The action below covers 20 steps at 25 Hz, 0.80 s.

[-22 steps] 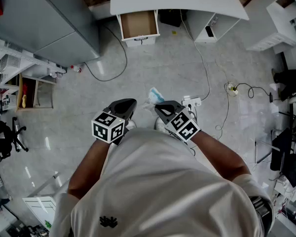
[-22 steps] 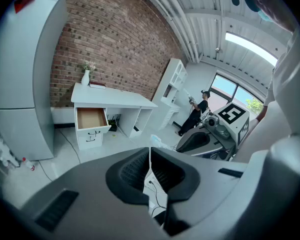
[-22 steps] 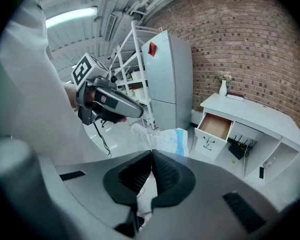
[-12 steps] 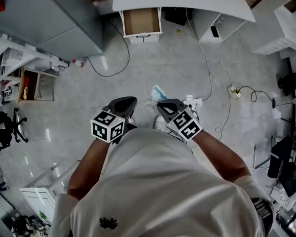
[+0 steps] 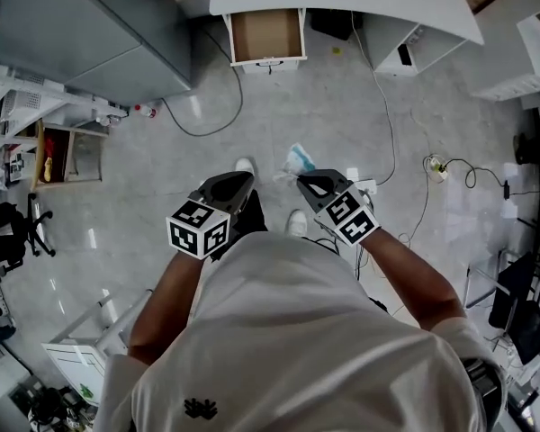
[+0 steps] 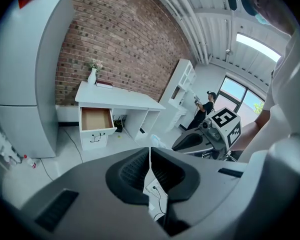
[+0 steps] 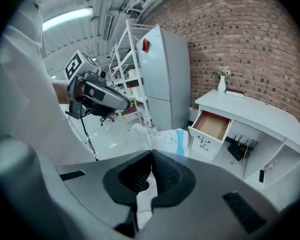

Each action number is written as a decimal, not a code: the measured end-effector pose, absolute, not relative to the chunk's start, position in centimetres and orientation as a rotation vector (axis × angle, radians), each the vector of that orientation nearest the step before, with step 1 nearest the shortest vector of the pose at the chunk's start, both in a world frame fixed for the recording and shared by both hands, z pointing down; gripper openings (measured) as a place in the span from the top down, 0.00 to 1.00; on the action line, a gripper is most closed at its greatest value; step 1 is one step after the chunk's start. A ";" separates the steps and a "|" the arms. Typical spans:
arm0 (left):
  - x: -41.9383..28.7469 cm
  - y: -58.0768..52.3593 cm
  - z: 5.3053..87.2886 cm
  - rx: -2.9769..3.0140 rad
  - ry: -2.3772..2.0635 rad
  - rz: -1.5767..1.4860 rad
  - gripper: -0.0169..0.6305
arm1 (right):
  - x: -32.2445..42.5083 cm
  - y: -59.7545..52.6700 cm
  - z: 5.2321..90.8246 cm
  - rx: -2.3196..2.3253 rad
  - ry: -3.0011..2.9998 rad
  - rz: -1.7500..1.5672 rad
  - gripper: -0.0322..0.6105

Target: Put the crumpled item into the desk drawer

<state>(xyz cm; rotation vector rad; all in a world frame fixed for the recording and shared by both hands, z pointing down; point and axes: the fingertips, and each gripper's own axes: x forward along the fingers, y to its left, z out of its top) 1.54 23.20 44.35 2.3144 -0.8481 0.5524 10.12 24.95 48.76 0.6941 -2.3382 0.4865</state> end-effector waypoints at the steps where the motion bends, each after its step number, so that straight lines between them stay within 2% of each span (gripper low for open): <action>1: 1.2 22.0 44.5 2.319 -0.837 0.552 0.93 | 9.8 23.8 48.9 0.705 -2.331 0.489 0.90; 11: -3.6 10.2 44.7 2.389 -0.665 0.558 0.93 | 7.2 11.7 50.0 0.866 -2.199 0.499 0.90; 20: -6.9 4.2 46.2 2.352 -0.620 0.567 0.93 | 6.9 0.6 54.1 0.954 -2.116 0.470 0.90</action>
